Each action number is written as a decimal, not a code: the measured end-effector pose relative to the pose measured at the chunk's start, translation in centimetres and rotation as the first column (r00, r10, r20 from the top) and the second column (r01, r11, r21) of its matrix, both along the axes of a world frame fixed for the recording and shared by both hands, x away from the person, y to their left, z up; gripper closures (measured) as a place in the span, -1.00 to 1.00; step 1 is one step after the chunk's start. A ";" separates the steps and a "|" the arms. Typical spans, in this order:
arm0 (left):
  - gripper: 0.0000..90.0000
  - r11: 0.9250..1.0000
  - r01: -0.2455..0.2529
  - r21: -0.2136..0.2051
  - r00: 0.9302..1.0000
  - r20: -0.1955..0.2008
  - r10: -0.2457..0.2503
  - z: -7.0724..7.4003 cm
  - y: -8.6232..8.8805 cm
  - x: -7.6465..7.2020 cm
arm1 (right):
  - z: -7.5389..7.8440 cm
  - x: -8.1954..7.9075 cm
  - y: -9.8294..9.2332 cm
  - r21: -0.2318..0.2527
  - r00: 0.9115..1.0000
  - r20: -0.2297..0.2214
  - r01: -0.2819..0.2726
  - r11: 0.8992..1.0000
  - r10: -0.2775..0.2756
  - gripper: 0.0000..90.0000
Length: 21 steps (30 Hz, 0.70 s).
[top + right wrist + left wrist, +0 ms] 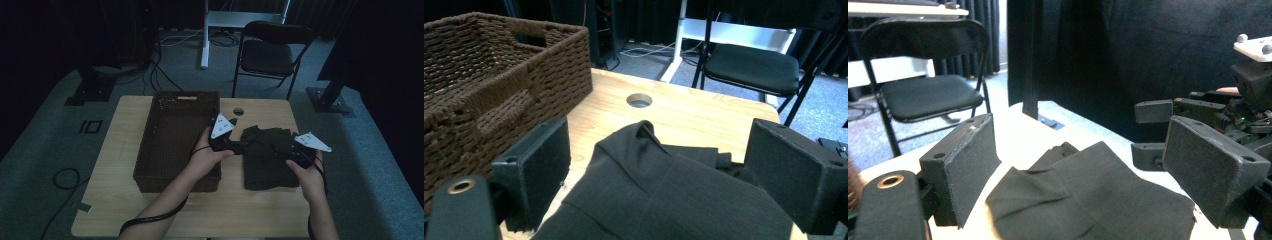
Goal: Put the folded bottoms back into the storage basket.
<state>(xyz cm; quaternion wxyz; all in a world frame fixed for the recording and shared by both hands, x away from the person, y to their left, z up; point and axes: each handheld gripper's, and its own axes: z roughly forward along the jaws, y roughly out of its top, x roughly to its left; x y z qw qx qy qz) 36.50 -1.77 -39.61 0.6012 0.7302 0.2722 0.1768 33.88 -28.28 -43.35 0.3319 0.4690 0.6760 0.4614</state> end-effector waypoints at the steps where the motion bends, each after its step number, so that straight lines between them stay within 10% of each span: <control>1: -0.67 1.000 0.005 0.003 1.000 0.002 -0.005 -0.1 -0.4 0.1 | -0.1 0.0 -0.2 0.003 1.000 -0.002 0.003 1.000 -0.003 -0.76; 21: -0.67 0.997 -0.056 0.046 0.995 -0.077 0.059 -5.3 -6.0 1.1 | -3.1 1.0 -3.5 0.007 0.996 -0.044 0.080 0.997 -0.079 -0.76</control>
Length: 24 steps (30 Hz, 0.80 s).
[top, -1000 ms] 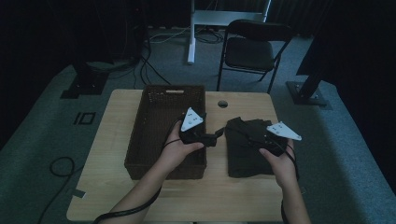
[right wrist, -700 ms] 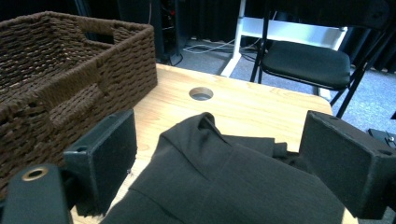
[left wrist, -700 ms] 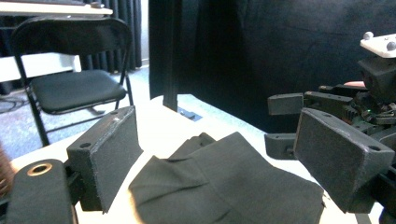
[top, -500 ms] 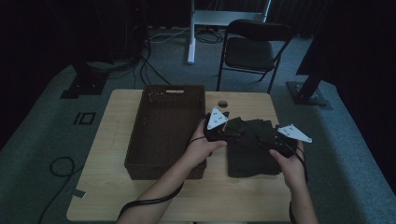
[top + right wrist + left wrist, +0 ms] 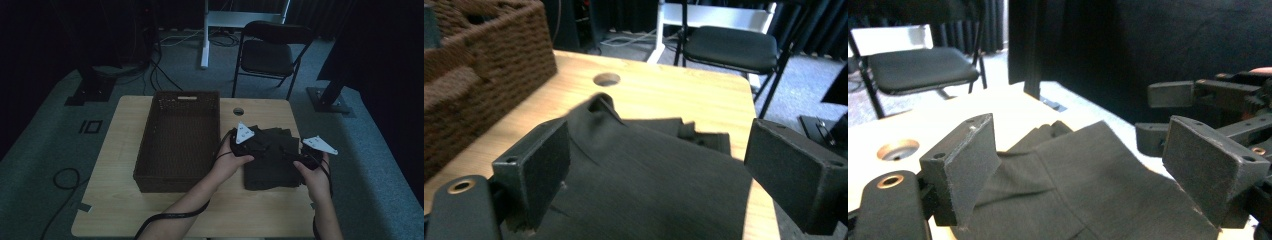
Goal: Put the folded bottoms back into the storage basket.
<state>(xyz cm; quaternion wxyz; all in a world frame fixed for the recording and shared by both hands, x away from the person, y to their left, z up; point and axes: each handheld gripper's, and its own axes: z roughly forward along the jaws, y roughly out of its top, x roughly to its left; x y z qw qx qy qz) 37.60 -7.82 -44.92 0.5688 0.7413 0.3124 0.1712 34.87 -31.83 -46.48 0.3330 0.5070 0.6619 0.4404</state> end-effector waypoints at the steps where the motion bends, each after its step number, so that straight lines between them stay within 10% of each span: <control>1: -0.67 1.000 0.000 0.013 1.000 -0.001 0.000 -0.2 -0.2 -0.1 | -0.2 0.1 -0.2 -0.001 1.000 -0.005 0.004 1.000 -0.004 -0.76; 24: -0.67 0.995 -0.062 0.075 0.994 -0.089 0.068 -5.9 -2.6 -0.8 | -5.6 0.9 -2.5 0.005 0.992 -0.116 0.052 0.999 -0.051 -0.76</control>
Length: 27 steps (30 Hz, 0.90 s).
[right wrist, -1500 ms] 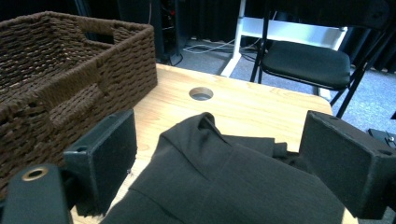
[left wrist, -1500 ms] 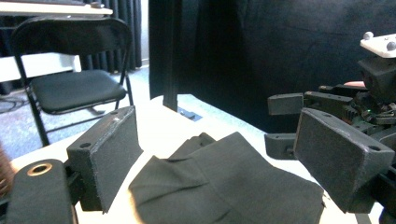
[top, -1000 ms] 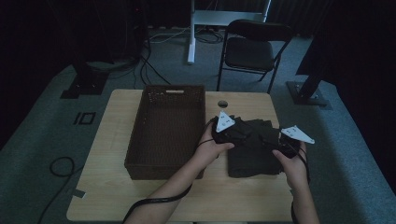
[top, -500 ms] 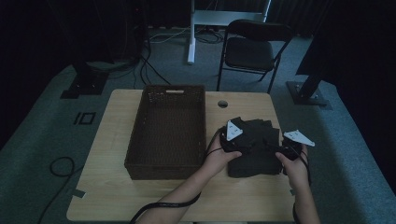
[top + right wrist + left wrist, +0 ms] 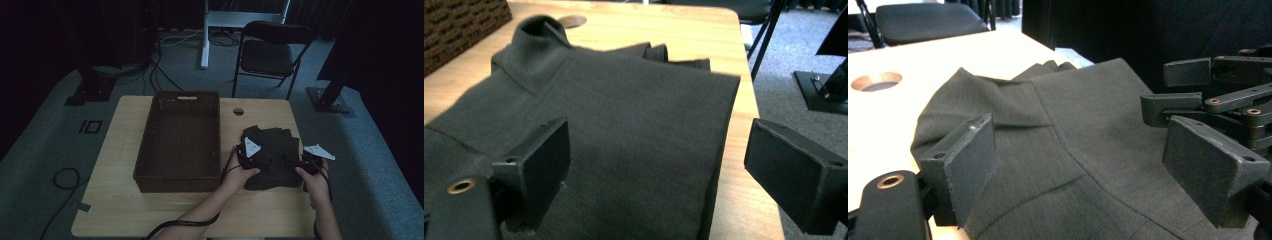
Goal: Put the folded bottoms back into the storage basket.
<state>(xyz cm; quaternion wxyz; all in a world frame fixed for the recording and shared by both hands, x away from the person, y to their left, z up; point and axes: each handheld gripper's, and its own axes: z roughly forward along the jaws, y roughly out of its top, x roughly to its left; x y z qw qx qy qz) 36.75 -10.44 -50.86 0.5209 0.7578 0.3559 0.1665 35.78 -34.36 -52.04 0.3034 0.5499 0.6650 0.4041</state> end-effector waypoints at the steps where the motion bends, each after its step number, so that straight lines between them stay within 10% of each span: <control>1: -0.67 1.000 0.000 0.003 1.000 -0.004 0.000 -0.3 -0.1 -0.1 | -0.2 0.0 0.0 -0.001 1.000 -0.006 0.000 1.000 0.000 -0.76; 27: -0.68 0.995 -0.021 0.094 0.997 -0.075 0.028 -3.2 0.0 0.5 | -2.3 0.5 0.0 0.037 0.993 -0.121 0.003 0.999 0.001 -0.72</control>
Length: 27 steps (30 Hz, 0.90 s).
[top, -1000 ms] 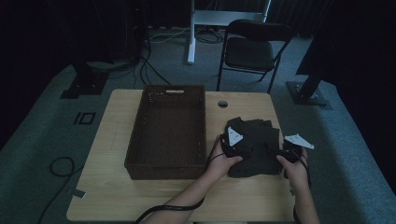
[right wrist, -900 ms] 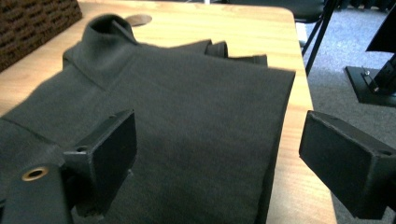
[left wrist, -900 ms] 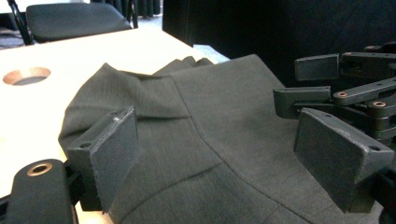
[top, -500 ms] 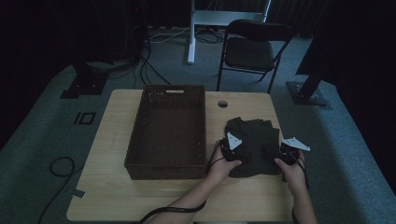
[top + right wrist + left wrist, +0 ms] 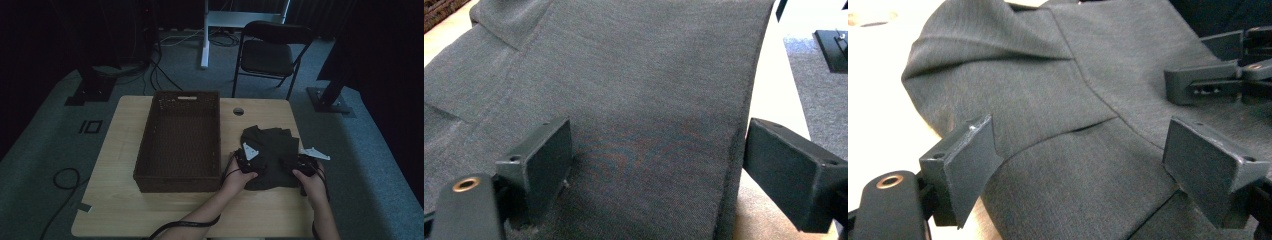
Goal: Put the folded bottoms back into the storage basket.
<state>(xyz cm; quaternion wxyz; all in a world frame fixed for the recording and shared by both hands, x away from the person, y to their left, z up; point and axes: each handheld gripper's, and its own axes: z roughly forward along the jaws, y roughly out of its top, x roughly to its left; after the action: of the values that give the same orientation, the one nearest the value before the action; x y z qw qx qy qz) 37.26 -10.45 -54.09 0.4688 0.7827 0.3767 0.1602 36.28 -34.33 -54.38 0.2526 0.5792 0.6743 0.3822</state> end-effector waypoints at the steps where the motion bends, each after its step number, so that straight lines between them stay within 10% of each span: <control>1: -0.68 1.000 -0.003 0.000 1.000 -0.004 0.003 -0.1 0.0 0.0 | 0.0 0.0 0.0 0.005 1.000 -0.003 0.003 1.000 -0.003 -0.72; 15: -0.76 1.000 0.013 0.022 0.998 -0.067 -0.012 -0.2 -0.3 0.7 | -0.4 0.0 -0.2 0.100 0.999 -0.051 0.018 0.995 -0.013 -0.59; 21: -0.66 0.999 0.000 0.039 0.997 -0.076 0.003 -0.2 -0.7 0.6 | -0.5 -0.2 -0.2 0.146 0.999 -0.048 -0.002 0.989 0.009 -0.09; 27: 0.14 0.997 -0.039 0.073 0.999 -0.025 0.041 -0.2 -1.3 0.2 | -0.6 -0.3 0.3 0.191 0.998 -0.055 0.004 0.982 0.007 0.34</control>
<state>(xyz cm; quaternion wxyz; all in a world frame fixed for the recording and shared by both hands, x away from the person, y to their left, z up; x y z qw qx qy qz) 37.49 -11.75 -54.27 0.4316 0.7936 0.3925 0.1728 35.99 -34.05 -54.96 0.1768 0.6107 0.6418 0.4289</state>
